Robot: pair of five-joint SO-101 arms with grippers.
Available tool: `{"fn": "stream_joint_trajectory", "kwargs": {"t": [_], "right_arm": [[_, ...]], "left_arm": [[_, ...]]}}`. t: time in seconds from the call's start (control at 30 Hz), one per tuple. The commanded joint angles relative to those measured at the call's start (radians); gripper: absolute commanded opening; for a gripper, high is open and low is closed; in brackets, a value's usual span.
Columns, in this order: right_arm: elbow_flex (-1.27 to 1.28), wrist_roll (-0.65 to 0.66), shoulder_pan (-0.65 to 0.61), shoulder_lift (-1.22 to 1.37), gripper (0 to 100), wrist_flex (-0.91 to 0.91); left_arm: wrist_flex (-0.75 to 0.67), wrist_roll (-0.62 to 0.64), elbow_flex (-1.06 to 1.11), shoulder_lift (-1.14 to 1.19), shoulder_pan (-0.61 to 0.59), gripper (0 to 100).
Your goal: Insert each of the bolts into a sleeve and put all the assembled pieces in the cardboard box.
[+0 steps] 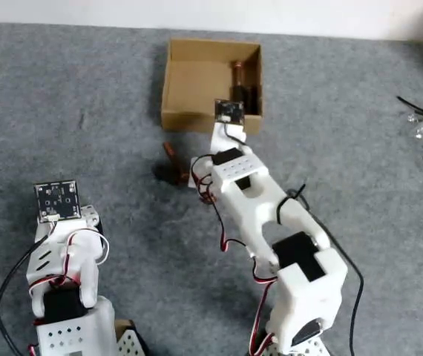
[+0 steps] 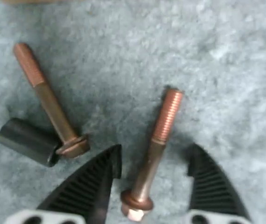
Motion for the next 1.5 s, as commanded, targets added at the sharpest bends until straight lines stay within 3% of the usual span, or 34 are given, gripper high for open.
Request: {"fn": "stream_joint_trajectory", "kwargs": {"t": [0.0, 0.43, 0.73, 0.87, 1.0, 1.17, 1.47], "right_arm": [[0.013, -0.018, -0.015, 0.004, 2.3, 0.018], [0.016, -0.011, 0.027, -0.019, 0.4, 0.041], [0.156, -0.009, 0.025, -0.325, 0.4, 0.091], [0.251, -0.009, -0.031, -0.461, 0.4, 0.09], [0.364, 0.003, -0.177, -0.501, 0.4, -0.002], [0.47, 0.21, -0.326, -0.449, 0.4, -0.125], [0.38, 0.232, -0.278, -0.254, 0.4, -0.128]], "left_arm": [[-0.02, -0.005, -0.005, -0.012, -0.002, 1], [-0.02, -0.005, -0.005, -0.012, -0.002, 1], [-0.02, -0.005, -0.005, -0.012, -0.004, 1], [-0.02, -0.005, -0.005, -0.012, -0.004, 1], [-0.02, -0.005, -0.005, -0.012, -0.004, 1], [-0.02, -0.005, -0.005, -0.012, -0.005, 1], [-0.02, -0.005, -0.005, -0.012, -0.005, 1]]}}
